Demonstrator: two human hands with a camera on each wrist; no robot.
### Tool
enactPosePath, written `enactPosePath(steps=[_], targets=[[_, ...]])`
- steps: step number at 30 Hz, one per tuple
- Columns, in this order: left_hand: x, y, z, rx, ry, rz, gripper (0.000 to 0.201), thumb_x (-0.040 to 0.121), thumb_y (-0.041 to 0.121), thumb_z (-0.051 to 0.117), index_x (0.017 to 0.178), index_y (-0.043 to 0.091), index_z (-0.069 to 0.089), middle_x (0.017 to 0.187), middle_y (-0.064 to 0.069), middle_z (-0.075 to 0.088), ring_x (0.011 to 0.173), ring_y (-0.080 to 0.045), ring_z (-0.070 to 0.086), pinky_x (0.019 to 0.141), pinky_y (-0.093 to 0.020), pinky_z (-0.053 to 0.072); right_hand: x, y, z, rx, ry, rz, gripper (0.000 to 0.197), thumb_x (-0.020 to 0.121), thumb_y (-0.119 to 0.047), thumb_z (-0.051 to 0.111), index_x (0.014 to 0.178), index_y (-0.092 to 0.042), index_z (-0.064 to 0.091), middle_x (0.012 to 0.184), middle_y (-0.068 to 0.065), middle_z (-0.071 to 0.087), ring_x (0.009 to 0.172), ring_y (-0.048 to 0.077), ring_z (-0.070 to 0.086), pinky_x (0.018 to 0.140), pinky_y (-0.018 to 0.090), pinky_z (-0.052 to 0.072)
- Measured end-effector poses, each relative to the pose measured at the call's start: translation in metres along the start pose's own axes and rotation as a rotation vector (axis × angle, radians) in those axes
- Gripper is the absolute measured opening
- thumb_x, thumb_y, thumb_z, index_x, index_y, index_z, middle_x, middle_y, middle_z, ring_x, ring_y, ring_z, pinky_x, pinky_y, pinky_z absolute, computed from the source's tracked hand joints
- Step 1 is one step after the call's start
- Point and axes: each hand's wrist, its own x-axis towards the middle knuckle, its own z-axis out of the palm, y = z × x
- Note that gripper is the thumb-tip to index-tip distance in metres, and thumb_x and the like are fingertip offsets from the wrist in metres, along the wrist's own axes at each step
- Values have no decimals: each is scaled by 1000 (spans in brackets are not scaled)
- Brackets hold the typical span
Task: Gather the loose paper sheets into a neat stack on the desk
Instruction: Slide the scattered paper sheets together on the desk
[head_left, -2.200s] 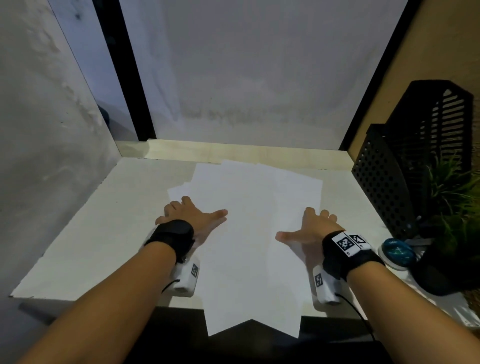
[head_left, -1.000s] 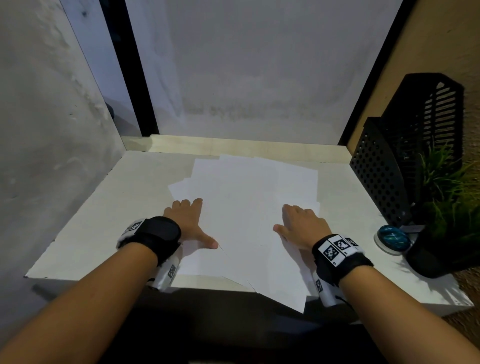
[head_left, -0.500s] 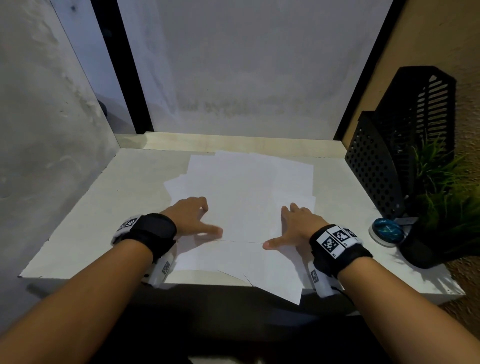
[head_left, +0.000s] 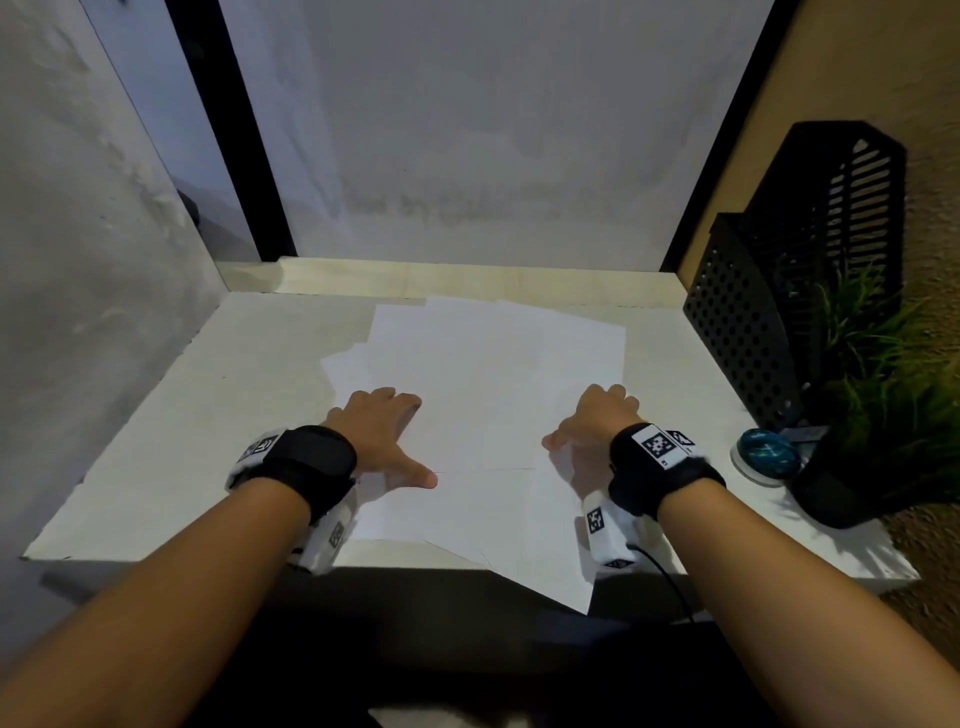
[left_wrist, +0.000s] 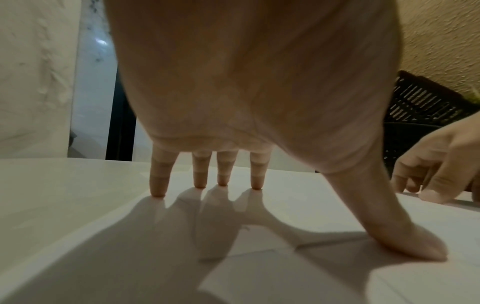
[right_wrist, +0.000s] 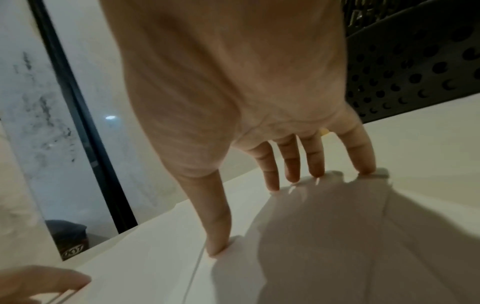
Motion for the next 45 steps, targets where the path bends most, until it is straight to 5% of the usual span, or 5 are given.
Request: enactPosePath(steps=[8, 18, 24, 31, 45], targets=[[-1, 1, -2, -17, 0, 8, 125, 54, 76, 80, 157, 36, 22, 169, 2, 14, 153, -27, 16, 118, -52, 24, 17, 5, -13, 256, -62, -13, 39, 89, -17, 69, 122, 3, 65, 127, 22, 66, 89, 26, 54, 76, 31, 44], [-2, -8, -5, -68, -26, 21, 124, 53, 74, 82, 157, 36, 26, 168, 3, 17, 154, -24, 15, 120, -49, 25, 32, 63, -37, 516, 124, 177, 32, 86, -6, 62, 115, 7, 67, 119, 24, 68, 94, 28, 62, 87, 38, 54], [8, 0, -3, -200, -13, 44, 101, 57, 89, 64, 143, 40, 46, 157, 11, 40, 145, -24, 31, 115, -47, 32, 6, 47, -28, 483, -150, 121, 18, 84, -8, 73, 91, 5, 64, 80, 20, 66, 62, 30, 62, 59, 30, 47], [18, -14, -13, -77, 102, -503, 116, 61, 94, 47, 142, 12, 47, 148, -15, 46, 138, -38, 39, 112, -57, 32, 11, 45, -28, 20, 106, 196, 75, 88, -65, 55, 136, -7, 54, 145, 21, 44, 131, 40, 43, 103, 45, 42], [30, -24, -15, -387, -62, -298, 137, 48, 62, 90, 161, 30, 18, 169, -4, 7, 153, -39, 2, 120, -55, 23, 17, 1, -12, 95, -31, 61, 76, 75, -58, 75, 133, -15, 49, 139, 15, 38, 130, 36, 33, 104, 45, 39]])
